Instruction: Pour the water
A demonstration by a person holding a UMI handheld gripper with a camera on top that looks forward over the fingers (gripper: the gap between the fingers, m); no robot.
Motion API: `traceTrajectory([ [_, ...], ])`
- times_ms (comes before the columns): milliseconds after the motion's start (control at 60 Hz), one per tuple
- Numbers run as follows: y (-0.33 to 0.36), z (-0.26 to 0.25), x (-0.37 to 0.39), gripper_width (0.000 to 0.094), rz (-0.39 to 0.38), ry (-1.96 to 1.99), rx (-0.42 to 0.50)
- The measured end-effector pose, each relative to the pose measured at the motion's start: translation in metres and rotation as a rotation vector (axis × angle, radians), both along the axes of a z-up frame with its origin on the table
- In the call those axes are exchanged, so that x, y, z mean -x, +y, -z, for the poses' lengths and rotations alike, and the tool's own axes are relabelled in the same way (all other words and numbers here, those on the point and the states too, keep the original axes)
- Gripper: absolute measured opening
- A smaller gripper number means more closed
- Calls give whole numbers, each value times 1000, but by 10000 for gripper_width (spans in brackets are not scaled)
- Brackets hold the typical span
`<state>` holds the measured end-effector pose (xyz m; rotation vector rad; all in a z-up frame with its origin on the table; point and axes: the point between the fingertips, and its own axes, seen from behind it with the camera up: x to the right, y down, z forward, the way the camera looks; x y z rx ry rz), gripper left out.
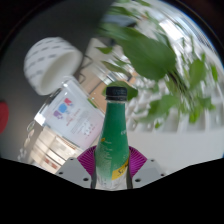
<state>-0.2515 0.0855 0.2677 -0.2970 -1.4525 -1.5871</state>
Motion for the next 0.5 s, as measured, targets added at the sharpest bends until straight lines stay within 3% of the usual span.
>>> traceTrajectory([
  [117, -15, -66, -31, 410, -32, 513, 113],
  [250, -33, -106, -73, 408, -153, 1245, 319],
  [283, -33, -103, -74, 408, -187, 1391, 398],
  [350, -30, -77, -79, 407, -183, 1646, 535],
  [417, -22, -36, -79, 408, -147, 1818, 659],
  [500, -18, 18, -95, 407, -80, 1920, 734],
])
